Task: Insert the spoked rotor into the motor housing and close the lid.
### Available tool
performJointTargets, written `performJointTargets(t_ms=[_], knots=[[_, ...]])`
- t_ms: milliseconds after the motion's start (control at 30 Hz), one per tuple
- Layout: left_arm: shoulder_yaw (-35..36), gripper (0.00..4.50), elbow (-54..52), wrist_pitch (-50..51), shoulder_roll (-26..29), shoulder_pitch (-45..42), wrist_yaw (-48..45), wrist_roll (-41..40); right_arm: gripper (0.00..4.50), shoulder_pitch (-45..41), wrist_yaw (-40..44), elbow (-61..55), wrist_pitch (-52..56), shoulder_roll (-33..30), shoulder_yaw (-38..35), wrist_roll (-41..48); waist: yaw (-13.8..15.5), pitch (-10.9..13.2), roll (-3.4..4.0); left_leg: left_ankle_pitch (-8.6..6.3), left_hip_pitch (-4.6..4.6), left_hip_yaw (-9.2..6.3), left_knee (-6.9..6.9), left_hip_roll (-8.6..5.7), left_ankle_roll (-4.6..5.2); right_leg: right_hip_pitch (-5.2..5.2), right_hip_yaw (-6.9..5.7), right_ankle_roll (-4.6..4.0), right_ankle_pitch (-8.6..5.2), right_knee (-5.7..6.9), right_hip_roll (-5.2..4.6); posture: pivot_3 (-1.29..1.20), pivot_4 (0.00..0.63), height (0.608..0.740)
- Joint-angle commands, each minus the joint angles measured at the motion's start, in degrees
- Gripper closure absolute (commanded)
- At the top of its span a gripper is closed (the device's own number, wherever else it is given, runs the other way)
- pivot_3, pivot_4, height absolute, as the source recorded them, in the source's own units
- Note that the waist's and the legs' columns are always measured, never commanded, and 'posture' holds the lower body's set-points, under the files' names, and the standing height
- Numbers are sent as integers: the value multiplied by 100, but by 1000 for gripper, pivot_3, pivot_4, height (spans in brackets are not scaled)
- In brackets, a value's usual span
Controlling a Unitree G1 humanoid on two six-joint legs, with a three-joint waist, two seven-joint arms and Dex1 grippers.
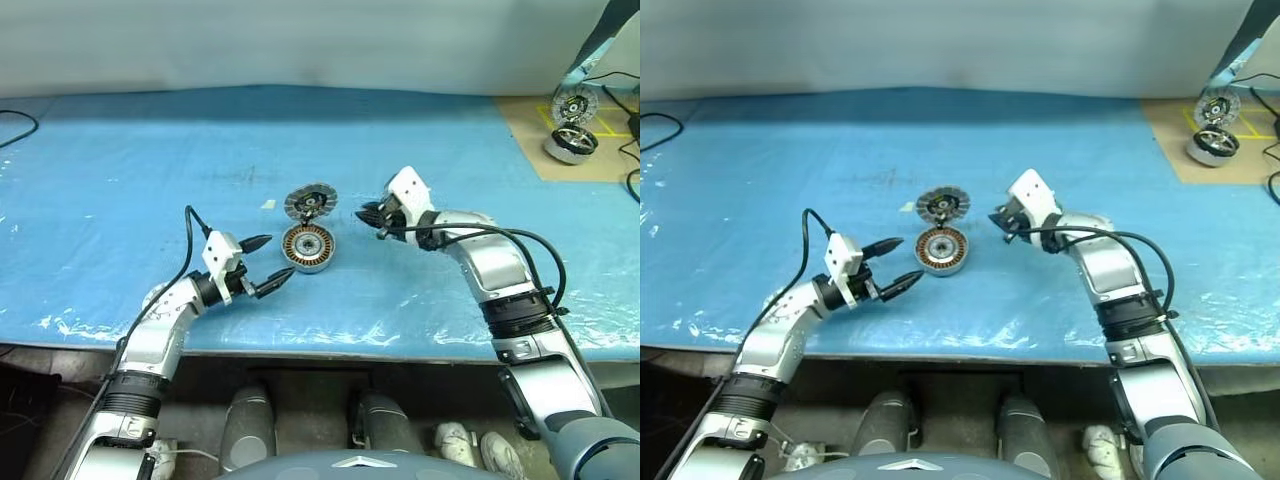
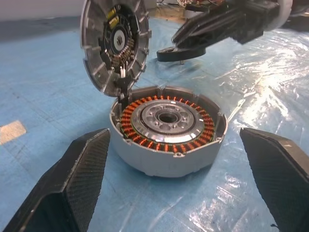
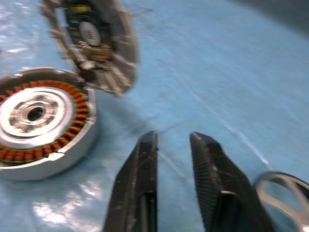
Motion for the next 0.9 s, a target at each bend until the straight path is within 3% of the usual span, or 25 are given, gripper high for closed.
performJointTargets(t_ms=[33,100,233,367,533,900], knots=[[24,0,353,-441,-106,-112,-112,66,2198,-393,-140,-59,156,-171,-260,-17,1,0,0,0,-1,0,0,0,0,0,0,0,0,0,0,0,150,740],[3,0,573,-591,-211,-229,-133,103,1545,-814,-312,406,426,-198,-380,-16,-4,0,0,0,-1,0,1,0,0,0,0,0,0,1,0,0,150,740],[-7,0,699,-636,-347,-396,-120,88,1545,-1396,-628,1269,643,-157,-554,-17,11,0,0,0,0,1,6,-1,0,2,1,-1,0,6,-1,0,150,740],[-92,0,252,-247,-390,-543,-26,35,1545,-1510,-377,1617,840,-331,104,-453,24,0,0,0,-7,4,6,-2,0,2,-4,-1,1,5,-1,0,150,740],[-239,0,-573,384,-341,-566,171,23,1545,-1632,-393,2050,1170,-444,323,-728,24,0,0,1,-26,4,7,0,1,-13,-13,-1,2,8,-1,0,150,740],[-357,0,-1759,1347,-316,-372,649,-25,1545,-1400,73,1701,1342,-617,421,-704,22,0,0,1,-30,5,14,2,2,-15,-15,-2,2,12,0,0,150,740]])
